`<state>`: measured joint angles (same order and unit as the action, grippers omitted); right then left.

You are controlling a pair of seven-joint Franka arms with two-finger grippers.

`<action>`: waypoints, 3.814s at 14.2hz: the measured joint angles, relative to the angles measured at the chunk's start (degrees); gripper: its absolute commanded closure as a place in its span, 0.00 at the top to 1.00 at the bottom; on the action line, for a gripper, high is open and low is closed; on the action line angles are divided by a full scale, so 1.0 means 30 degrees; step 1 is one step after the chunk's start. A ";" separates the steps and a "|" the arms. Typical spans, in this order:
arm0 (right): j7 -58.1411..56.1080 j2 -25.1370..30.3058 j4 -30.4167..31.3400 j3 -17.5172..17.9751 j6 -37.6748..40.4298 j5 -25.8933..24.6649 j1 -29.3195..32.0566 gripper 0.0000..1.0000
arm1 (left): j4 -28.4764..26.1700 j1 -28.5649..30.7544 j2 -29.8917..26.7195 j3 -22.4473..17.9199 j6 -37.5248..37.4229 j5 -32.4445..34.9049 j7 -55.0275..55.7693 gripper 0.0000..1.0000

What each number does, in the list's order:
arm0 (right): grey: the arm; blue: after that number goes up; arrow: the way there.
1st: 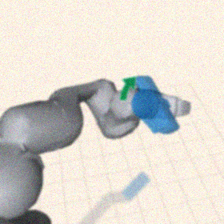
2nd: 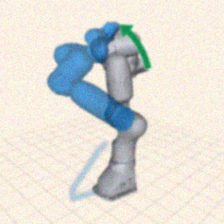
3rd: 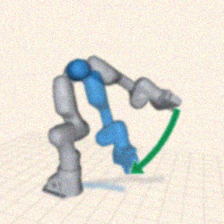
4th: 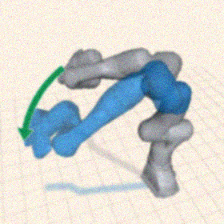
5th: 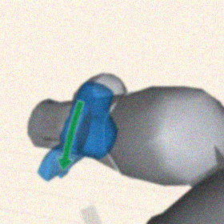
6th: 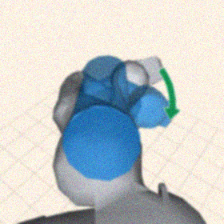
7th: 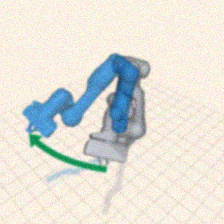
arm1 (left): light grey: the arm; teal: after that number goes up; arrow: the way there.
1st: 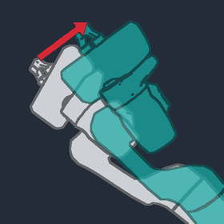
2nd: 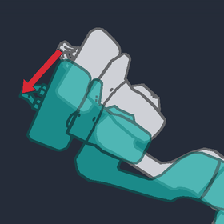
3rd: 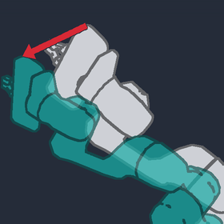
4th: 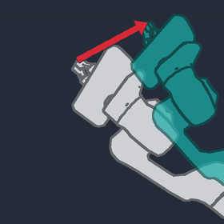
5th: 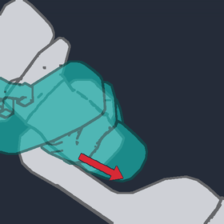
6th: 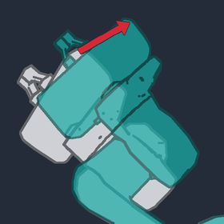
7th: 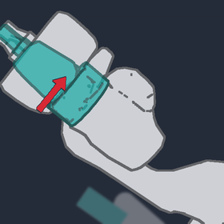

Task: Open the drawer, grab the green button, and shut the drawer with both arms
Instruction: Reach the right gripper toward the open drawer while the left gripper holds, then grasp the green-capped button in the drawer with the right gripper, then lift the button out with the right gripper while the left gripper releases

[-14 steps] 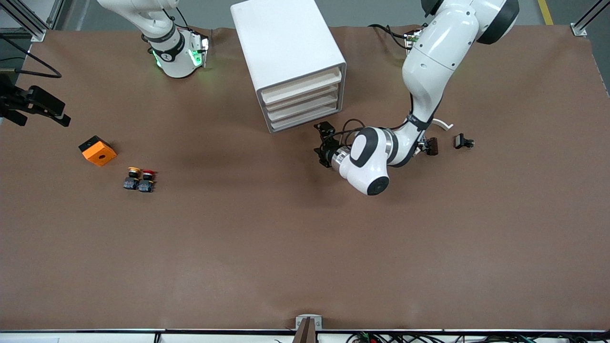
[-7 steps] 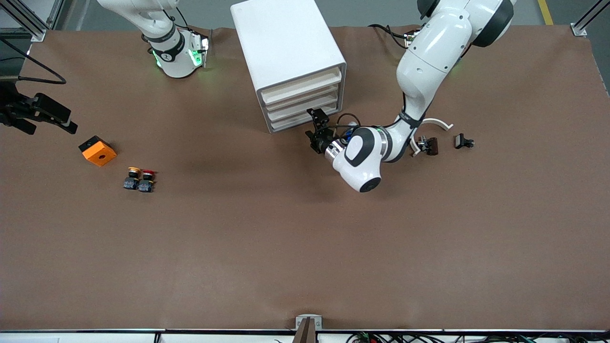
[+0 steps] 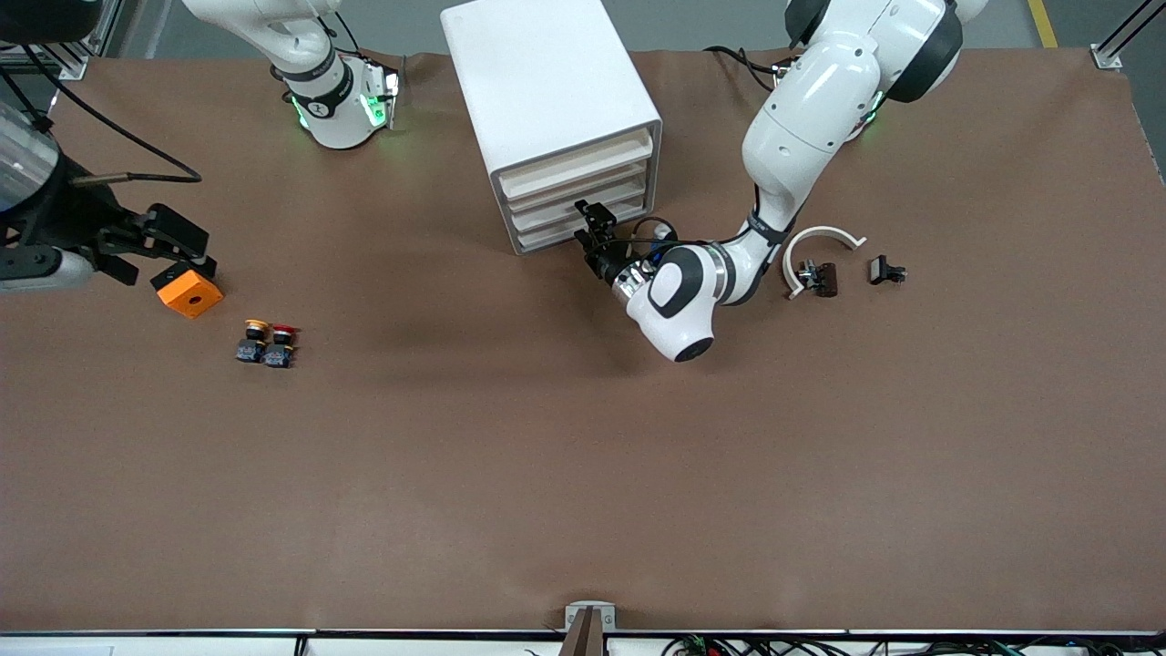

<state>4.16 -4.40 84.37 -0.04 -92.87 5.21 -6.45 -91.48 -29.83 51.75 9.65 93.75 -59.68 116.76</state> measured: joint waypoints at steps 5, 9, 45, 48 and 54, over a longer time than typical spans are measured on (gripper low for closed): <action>0.0777 -0.0288 -0.0005 0.0024 -0.0011 0.0101 -0.0848 1.00 | 0.0011 -0.0423 0.0174 0.0007 -0.0069 -0.0014 0.2022 0.37; 0.6306 -0.0541 -0.0005 0.0085 0.0019 0.0178 -0.2946 1.00 | 0.0081 -0.0517 0.0169 0.0007 -0.0353 -0.0123 0.2933 0.00; 2.9730 -0.6751 0.3429 0.0103 -0.7130 0.0552 -1.4432 1.00 | 0.2840 0.0991 0.0440 -0.3349 -0.0117 -0.0094 0.2869 0.63; 3.0060 -0.6958 0.3851 0.0110 -0.7819 0.0560 -1.5080 1.00 | 0.3561 0.1530 0.0440 -0.3509 -0.0109 -0.0081 0.2840 0.90; 3.0365 -0.8155 0.3860 0.0083 -0.8389 0.0556 -1.5770 1.00 | 0.5432 0.3249 0.0394 -0.3534 -0.0816 0.1549 0.2839 1.00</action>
<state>95.25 -28.87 95.94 0.21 -118.04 6.88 -53.76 -75.18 -20.09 52.93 -0.95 91.30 -55.04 125.27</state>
